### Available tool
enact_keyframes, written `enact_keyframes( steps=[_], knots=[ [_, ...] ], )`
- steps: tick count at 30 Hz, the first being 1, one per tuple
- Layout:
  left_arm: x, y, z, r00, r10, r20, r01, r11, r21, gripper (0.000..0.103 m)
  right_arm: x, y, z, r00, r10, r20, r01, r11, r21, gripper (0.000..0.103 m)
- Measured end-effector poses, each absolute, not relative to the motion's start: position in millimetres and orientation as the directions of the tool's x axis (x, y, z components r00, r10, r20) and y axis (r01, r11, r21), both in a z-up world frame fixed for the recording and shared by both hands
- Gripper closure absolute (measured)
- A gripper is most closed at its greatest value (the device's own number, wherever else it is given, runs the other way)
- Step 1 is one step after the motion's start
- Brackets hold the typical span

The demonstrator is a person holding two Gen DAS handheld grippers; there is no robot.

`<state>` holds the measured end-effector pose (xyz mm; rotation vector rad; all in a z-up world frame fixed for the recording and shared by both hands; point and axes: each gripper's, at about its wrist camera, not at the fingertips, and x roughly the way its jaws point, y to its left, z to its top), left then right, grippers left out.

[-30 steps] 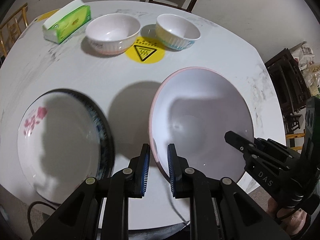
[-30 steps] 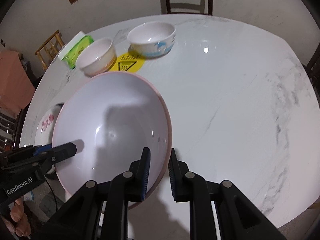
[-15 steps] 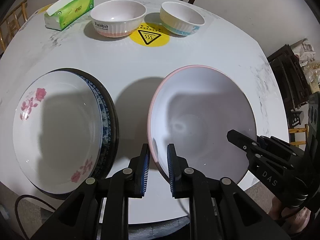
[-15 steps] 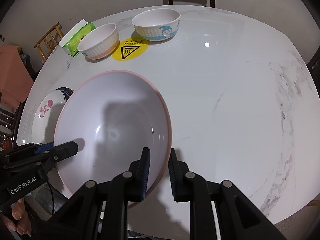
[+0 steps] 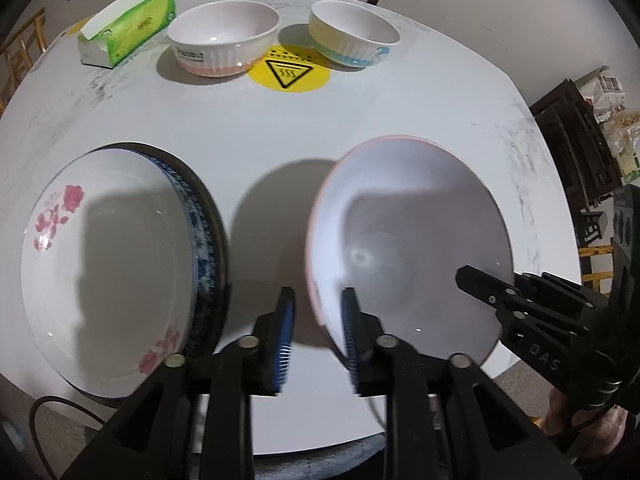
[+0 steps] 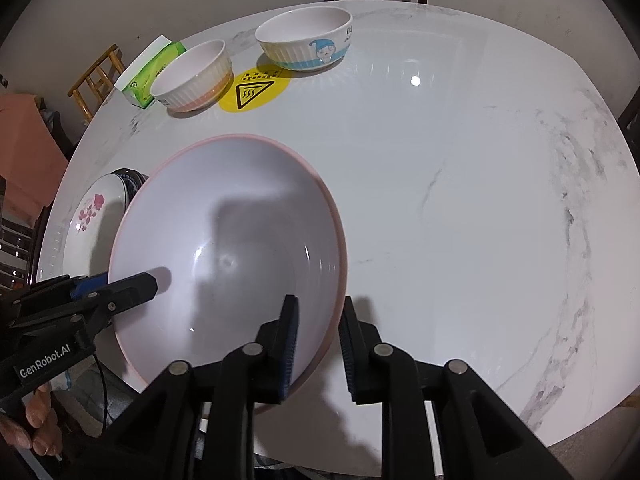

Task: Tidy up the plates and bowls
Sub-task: 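Carry the pink bowl with both grippers beside the plate stack and lower it, then open both grippers to release the pink bowl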

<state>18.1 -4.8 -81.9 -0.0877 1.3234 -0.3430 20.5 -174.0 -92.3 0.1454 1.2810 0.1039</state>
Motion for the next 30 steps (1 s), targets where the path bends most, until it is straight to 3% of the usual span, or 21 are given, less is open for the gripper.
enact_keyframes(
  steps=[7, 15, 30],
  knots=[
    [20.1, 4.1, -74.6, 0.228, -0.295, -0.928, 0.193, 0.948, -0.254, 0.066, 22.4, -176.0, -83.7, 0.302, 0.142, -0.943, 0.005, 0.989, 0.151, 0.074],
    [24.9, 5.4, -67.9, 0.249, -0.288, -0.925, 0.196, 0.95, -0.243, 0.065, 27.0, -174.8, -70.0, 0.341, 0.12, -0.932, -0.014, 0.992, 0.123, 0.069],
    [38.2, 22.3, -56.1, 0.302, -0.276, -0.912, 0.173, 0.957, -0.233, 0.054, 42.1, -164.1, -54.9, 0.385, 0.097, -0.918, -0.043, 0.995, 0.088, 0.068]
  ],
)
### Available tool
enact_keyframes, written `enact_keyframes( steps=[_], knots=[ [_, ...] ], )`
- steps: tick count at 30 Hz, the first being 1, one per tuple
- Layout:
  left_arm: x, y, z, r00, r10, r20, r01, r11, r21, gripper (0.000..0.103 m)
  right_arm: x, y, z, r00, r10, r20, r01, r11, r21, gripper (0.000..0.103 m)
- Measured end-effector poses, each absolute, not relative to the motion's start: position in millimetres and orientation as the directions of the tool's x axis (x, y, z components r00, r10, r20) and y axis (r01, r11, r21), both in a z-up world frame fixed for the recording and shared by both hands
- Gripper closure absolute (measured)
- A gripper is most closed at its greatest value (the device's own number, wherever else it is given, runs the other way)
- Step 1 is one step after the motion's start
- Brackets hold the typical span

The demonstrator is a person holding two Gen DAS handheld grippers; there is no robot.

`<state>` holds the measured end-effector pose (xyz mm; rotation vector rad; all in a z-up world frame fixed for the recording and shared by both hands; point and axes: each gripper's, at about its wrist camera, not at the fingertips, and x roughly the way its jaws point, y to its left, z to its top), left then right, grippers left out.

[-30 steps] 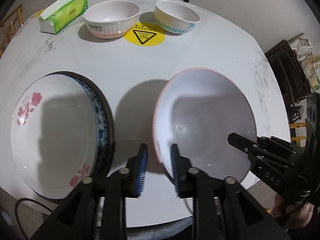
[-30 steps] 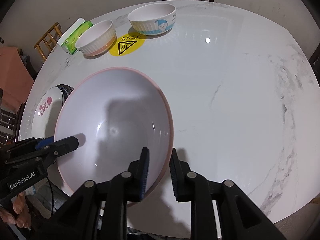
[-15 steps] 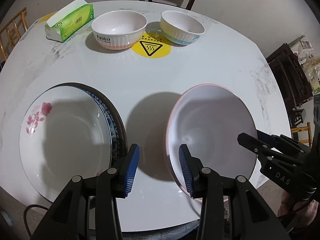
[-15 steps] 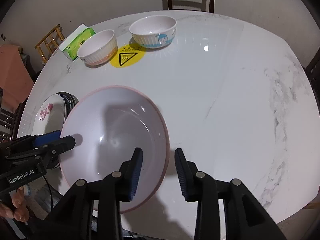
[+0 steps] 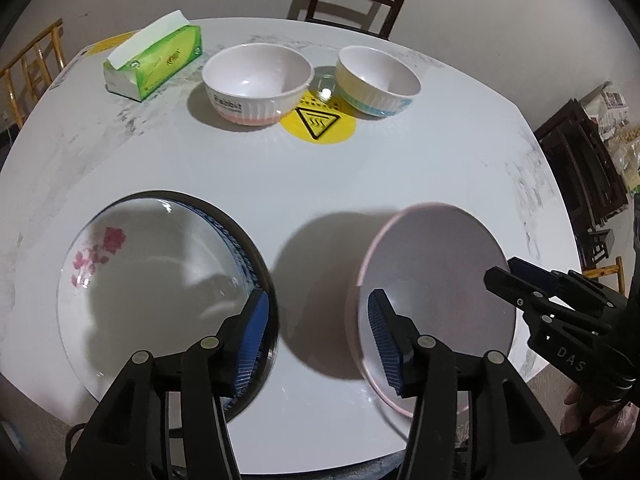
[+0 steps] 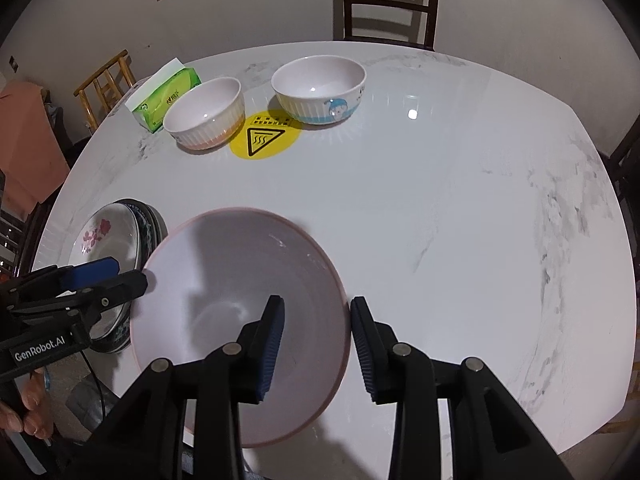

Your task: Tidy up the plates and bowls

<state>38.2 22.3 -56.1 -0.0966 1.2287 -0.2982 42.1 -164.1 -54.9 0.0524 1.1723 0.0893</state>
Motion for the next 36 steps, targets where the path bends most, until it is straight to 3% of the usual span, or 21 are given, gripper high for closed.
enact_keyframes(
  steps=[8, 17, 25, 36],
  knots=[
    [51.2, 43.0, -44.8, 0.341, -0.285, -0.896, 0.138, 0.958, -0.252, 0.051, 57.7, -163.2, -45.1, 0.407, 0.08, -0.91, -0.033, 0.997, 0.072, 0.068],
    [84.6, 80.4, -34.4, 0.386, -0.232, -0.893, 0.053, 0.972, -0.23, 0.05, 82.9, -139.7, -39.9, 0.385, 0.161, -0.909, -0.082, 0.987, 0.14, 0.068],
    [131.2, 107.8, -37.0, 0.394, -0.212, -0.894, -0.028, 0.97, -0.243, 0.05, 126.9, -103.3, -40.8, 0.348, 0.244, -0.905, -0.111, 0.97, 0.218, 0.068],
    [196.3, 113.1, -36.0, 0.403, -0.233, -0.885, -0.042, 0.961, -0.273, 0.05, 203.9, -73.1, -47.4, 0.366, 0.245, -0.898, -0.057, 0.969, 0.241, 0.068]
  ],
)
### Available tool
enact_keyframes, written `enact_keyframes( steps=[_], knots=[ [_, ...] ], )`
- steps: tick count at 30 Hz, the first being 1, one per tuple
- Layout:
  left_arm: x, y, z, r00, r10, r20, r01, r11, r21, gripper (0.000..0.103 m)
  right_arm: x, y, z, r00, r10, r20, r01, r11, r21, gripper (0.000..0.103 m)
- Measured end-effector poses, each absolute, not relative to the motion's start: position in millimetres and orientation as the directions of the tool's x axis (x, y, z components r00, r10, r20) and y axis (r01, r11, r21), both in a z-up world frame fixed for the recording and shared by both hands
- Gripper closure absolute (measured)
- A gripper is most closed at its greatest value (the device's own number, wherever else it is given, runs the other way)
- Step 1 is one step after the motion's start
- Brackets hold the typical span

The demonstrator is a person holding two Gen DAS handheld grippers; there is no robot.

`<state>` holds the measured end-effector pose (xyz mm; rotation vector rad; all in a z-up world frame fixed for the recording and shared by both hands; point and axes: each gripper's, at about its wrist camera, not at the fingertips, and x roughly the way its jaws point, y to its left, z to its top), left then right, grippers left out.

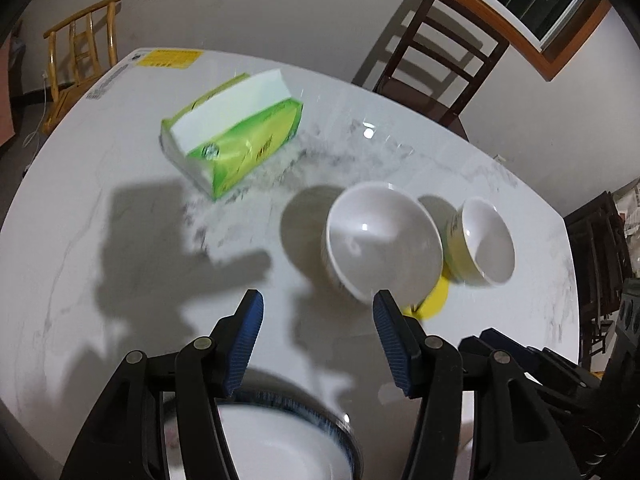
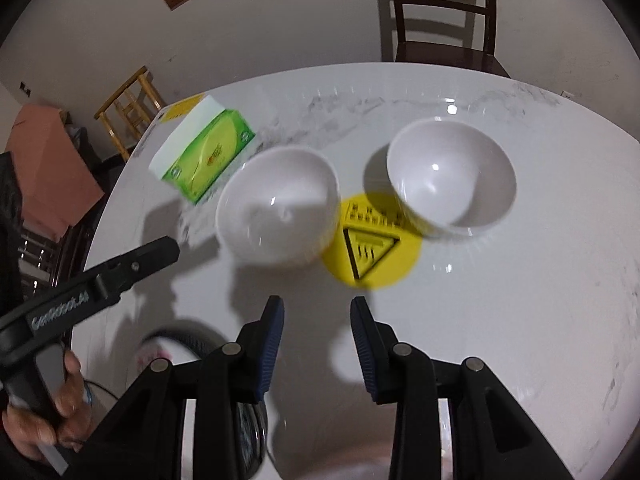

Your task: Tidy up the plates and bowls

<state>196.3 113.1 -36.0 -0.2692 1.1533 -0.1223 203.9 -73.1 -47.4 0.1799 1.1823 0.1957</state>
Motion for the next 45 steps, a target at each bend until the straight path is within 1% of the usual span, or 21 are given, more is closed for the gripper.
enact_keyframes(
  steps=[7, 12, 15, 17, 18, 20, 21, 23, 27, 28, 37, 45],
  knots=[
    [234.8, 109.0, -51.1, 0.384, -0.237, -0.892, -0.049, 0.96, -0.276, 0.05, 246.8, -66.3, -66.5, 0.348, 0.205, -0.915, -0.012, 0.977, 0.214, 0.068],
    [251.9, 104.6, -68.3, 0.355, -0.246, -0.902, -0.049, 0.958, -0.281, 0.053, 265.2, -60.7, -82.2, 0.326, 0.194, -0.925, 0.004, 0.978, 0.206, 0.068],
    [258.7, 101.1, -78.2, 0.34, -0.245, -0.908, -0.048, 0.96, -0.277, 0.058, 271.1, -57.7, -88.1, 0.319, 0.186, -0.929, 0.007, 0.98, 0.199, 0.068],
    [261.8, 100.6, -84.8, 0.327, -0.24, -0.914, -0.055, 0.961, -0.272, 0.065, 274.2, -55.7, -92.8, 0.307, 0.191, -0.932, 0.007, 0.979, 0.202, 0.068],
    [262.9, 101.2, -87.8, 0.322, -0.244, -0.915, -0.057, 0.959, -0.276, 0.066, 274.0, -56.2, -93.9, 0.304, 0.189, -0.934, 0.012, 0.979, 0.203, 0.068],
    [264.7, 101.1, -93.0, 0.311, -0.254, -0.916, -0.058, 0.957, -0.285, 0.077, 275.8, -55.8, -97.7, 0.305, 0.191, -0.933, 0.017, 0.978, 0.206, 0.068],
    [265.7, 101.5, -95.8, 0.304, -0.26, -0.916, -0.06, 0.955, -0.291, 0.079, 276.5, -55.4, -99.3, 0.306, 0.188, -0.933, 0.019, 0.979, 0.203, 0.07],
    [266.4, 103.6, -99.5, 0.299, -0.269, -0.915, -0.065, 0.951, -0.301, 0.088, 276.9, -56.5, -102.1, 0.302, 0.198, -0.933, 0.028, 0.976, 0.216, 0.075],
    [265.2, 104.5, -102.7, 0.301, -0.298, -0.906, -0.062, 0.942, -0.331, 0.093, 277.7, -56.3, -108.0, 0.291, 0.204, -0.935, 0.037, 0.974, 0.224, 0.084],
    [264.7, 103.9, -102.7, 0.301, -0.302, -0.904, -0.058, 0.941, -0.334, 0.094, 277.2, -56.4, -108.3, 0.294, 0.202, -0.934, 0.039, 0.974, 0.223, 0.085],
    [251.3, 105.0, -94.8, 0.294, -0.296, -0.909, -0.046, 0.945, -0.323, 0.094, 263.7, -54.2, -107.3, 0.268, 0.238, -0.934, 0.042, 0.965, 0.258, 0.085],
    [219.5, 111.1, -63.8, 0.332, -0.274, -0.903, -0.033, 0.953, -0.301, 0.094, 231.2, -42.5, -73.5, 0.295, 0.248, -0.923, 0.0, 0.966, 0.259, 0.085]
  ],
)
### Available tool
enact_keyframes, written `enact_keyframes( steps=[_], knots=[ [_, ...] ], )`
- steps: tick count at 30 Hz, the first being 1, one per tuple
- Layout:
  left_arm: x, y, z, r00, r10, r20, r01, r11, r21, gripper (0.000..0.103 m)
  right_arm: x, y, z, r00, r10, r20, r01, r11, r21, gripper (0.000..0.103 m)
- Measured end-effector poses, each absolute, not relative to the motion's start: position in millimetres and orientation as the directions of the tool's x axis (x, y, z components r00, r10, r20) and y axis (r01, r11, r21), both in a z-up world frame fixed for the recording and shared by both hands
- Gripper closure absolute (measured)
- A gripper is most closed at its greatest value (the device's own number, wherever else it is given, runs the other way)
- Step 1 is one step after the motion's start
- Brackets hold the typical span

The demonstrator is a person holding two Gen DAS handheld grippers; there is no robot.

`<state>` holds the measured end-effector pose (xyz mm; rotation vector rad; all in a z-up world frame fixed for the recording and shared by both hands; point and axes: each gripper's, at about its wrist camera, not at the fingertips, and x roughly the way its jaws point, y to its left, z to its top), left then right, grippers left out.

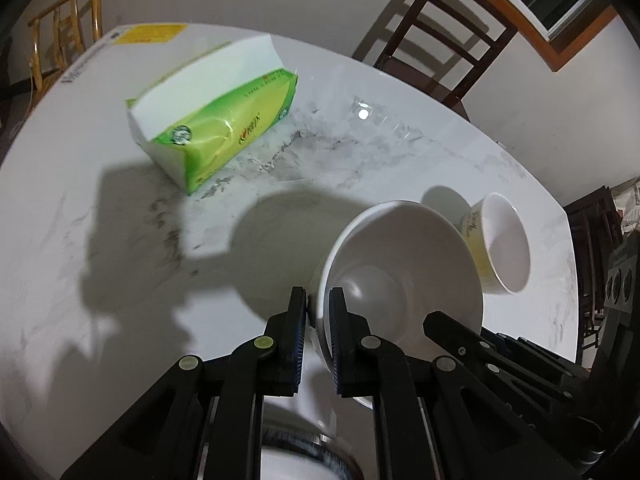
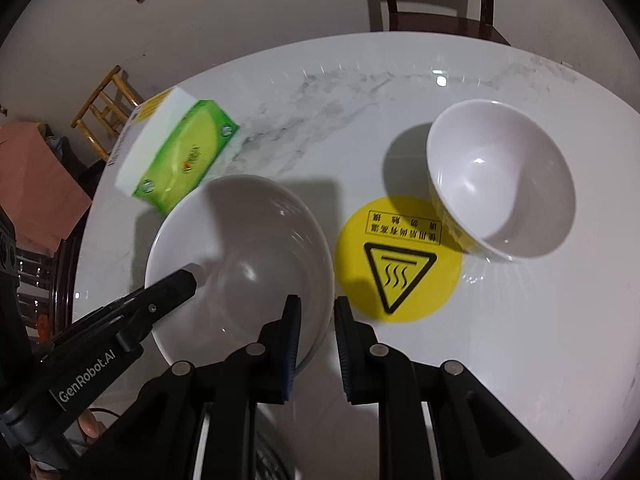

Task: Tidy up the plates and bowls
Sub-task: 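Lift the white bowl with both grippers and carry it over the pink bowl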

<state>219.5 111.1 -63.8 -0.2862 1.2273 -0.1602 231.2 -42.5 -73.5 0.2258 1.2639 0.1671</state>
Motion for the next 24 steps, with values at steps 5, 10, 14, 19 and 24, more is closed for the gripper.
enact_keyframes(
  steps=[5, 10, 14, 19, 24],
  knots=[
    [190.2, 114.1, -36.8, 0.36, -0.272, -0.892, -0.025, 0.953, -0.301, 0.094, 202.2, -40.0, -46.8, 0.316, 0.253, -0.914, -0.033, 0.966, 0.256, 0.085],
    [158.6, 107.6, -7.6, 0.396, -0.267, -0.879, 0.007, 0.958, -0.287, 0.094, 169.3, -46.5, -17.6, 0.346, 0.252, -0.904, -0.055, 0.967, 0.248, 0.085],
    [133.7, 96.5, 11.0, 0.41, -0.273, -0.87, 0.035, 0.958, -0.284, 0.094, 143.7, -57.2, -0.3, 0.368, 0.25, -0.896, -0.061, 0.968, 0.245, 0.085],
    [105.5, 75.0, 21.4, 0.407, -0.284, -0.868, 0.073, 0.958, -0.279, 0.094, 107.3, -78.4, 11.4, 0.385, 0.227, -0.894, -0.051, 0.973, 0.225, 0.085],
    [79.6, 49.5, 20.5, 0.385, -0.307, -0.87, 0.116, 0.952, -0.285, 0.092, 77.9, -103.1, 12.3, 0.392, 0.203, -0.897, -0.024, 0.977, 0.211, 0.085]
  ],
)
